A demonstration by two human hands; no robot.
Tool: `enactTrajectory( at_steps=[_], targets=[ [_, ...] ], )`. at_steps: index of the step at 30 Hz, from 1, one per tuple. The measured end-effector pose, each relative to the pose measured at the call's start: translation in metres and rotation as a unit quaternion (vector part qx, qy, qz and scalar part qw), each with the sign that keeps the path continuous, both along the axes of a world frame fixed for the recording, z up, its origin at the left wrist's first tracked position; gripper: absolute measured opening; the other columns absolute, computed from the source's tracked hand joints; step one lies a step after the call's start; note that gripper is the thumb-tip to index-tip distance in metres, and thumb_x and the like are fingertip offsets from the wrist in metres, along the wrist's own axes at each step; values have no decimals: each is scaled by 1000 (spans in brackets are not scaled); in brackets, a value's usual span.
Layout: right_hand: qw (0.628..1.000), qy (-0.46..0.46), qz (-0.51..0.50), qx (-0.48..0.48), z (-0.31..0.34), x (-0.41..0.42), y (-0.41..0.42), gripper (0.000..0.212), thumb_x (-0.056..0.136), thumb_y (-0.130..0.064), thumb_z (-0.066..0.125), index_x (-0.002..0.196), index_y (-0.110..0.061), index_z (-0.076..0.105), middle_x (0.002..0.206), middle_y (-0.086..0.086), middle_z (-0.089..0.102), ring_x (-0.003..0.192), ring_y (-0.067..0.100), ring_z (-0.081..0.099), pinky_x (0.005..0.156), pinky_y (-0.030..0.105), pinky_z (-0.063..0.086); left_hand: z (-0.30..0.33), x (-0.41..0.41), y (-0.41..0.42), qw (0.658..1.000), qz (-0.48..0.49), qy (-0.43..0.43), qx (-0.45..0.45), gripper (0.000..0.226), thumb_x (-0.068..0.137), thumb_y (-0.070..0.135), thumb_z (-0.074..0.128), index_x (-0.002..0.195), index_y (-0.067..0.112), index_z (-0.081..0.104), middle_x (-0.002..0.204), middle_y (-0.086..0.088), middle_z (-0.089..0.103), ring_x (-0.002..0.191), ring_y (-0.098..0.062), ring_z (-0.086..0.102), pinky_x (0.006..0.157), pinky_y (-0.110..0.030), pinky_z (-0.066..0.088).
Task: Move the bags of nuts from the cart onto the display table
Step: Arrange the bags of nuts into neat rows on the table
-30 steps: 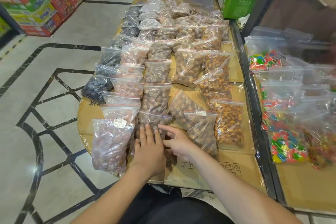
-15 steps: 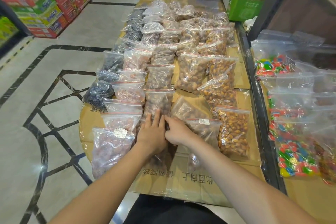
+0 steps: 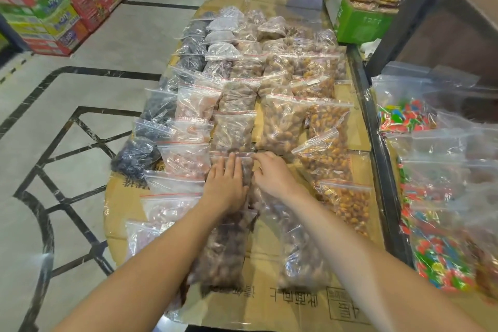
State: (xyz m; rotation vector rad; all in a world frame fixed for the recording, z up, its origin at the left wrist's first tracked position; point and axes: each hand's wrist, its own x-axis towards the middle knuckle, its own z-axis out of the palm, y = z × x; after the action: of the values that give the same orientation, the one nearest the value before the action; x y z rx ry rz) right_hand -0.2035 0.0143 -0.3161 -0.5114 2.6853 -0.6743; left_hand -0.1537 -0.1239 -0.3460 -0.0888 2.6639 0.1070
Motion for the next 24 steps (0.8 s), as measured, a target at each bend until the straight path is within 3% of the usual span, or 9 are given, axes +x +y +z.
enactTrajectory(
  at_steps=[5,7,10,13,15,17,19,22,24],
  targets=[
    [1000,-8,-1,6,-1,-27,-11,45,93,-9,46,135,-11,61,132,14,61,126,38,54,110,48,43,32,-54,-1,994,-17,107,22,53,104,32,34,150,5,32,150,-22,35,137,-40,37,109,-49,38],
    [1000,-2,0,-2,3,-40,-17,43,93,-8,47,132,-12,63,129,12,62,124,36,55,108,48,44,26,-73,-10,992,-18,125,20,61,104,37,28,157,7,19,162,-21,21,148,-38,24,117,-50,26],
    [999,49,9,-18,16,-67,-22,42,96,-9,49,136,-13,60,138,8,58,132,33,47,114,48,38,7,-88,-25,999,-14,45,1,72,105,49,19,160,12,-9,169,-12,-13,156,-32,-7,125,-52,4],
    [993,115,-16,-12,29,-103,-17,41,98,-13,52,138,-16,59,146,4,52,140,32,36,119,49,33,16,-105,-24,999,-28,35,-4,66,104,40,33,158,7,15,166,-20,13,150,-40,17,119,-53,25],
    [987,151,-47,17,34,-130,-13,40,99,-16,54,138,-19,60,151,4,49,142,33,32,119,53,32,28,-127,-19,993,-36,113,-10,51,101,32,40,144,6,40,150,-22,37,135,-41,38,107,-50,39],
    [984,151,-73,67,31,-155,-8,40,101,-26,53,141,-22,54,158,6,41,146,35,28,121,56,27,29,-148,-20,988,-45,150,0,58,102,36,37,151,6,33,160,-23,26,145,-43,28,115,-52,31],
    [988,76,-74,116,27,-174,0,56,104,-45,47,153,-22,36,162,12,33,151,38,23,121,59,21,15,-160,-24,992,-59,110,2,70,105,44,27,160,7,5,169,-17,-2,155,-39,3,124,-54,11],
    [983,41,-17,178,17,-186,19,49,102,-59,41,129,-20,48,131,8,59,133,35,48,107,56,34,-3,-168,-29,997,-63,32,1,79,104,51,25,159,10,-12,167,-11,-21,154,-37,-13,125,-57,2],
    [984,61,5,168,14,-185,31,44,99,-61,43,115,-20,52,103,-3,59,117,29,57,99,51,36,2,-178,-31,996,-72,51,11,75,102,49,34,160,10,7,169,-14,-7,154,-40,1,123,-58,14]
  ],
)
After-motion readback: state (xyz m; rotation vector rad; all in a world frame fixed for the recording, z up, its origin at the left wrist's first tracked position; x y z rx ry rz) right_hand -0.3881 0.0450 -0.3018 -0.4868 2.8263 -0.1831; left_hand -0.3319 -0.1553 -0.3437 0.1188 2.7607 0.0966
